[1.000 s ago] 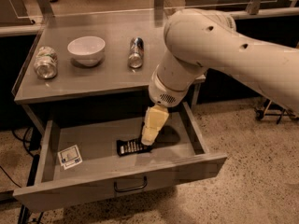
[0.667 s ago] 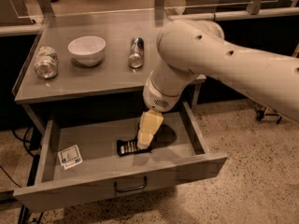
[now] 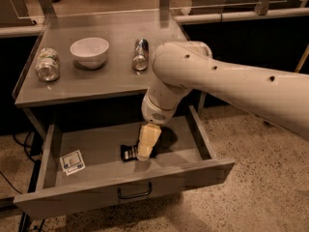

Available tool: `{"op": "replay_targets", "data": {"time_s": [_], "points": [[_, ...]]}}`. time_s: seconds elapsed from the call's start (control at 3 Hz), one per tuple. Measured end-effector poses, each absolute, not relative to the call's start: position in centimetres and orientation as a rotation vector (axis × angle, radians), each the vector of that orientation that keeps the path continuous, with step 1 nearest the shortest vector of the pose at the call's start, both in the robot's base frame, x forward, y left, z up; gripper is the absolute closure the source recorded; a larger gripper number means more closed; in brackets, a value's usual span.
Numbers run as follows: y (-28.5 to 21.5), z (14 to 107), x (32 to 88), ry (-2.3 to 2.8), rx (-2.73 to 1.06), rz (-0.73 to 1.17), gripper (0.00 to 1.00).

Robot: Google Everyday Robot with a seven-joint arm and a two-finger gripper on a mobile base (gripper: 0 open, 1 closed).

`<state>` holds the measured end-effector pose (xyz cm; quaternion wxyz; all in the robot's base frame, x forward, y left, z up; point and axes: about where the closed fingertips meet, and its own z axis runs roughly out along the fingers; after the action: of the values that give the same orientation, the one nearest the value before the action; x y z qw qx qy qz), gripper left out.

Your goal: Pick rxbar chocolate from top drawer and place on counter

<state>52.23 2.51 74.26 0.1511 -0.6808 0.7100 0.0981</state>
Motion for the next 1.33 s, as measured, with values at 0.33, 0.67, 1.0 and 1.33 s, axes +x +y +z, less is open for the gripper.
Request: {"op": "replay_targets", "data": {"time_s": [0.33,0.67,1.0,1.33], "points": [[2.6,74.1,52.2,2.043,-1.960,0.270,0.00],[2.5,72.5,52.6,2.057,-1.956,0.250,0.00],[2.0,69.9,53.7,2.058,-1.965,0.247,0.00],[1.3,69.1,54.3,2.061,-1.969,0.257,0.00]]}}
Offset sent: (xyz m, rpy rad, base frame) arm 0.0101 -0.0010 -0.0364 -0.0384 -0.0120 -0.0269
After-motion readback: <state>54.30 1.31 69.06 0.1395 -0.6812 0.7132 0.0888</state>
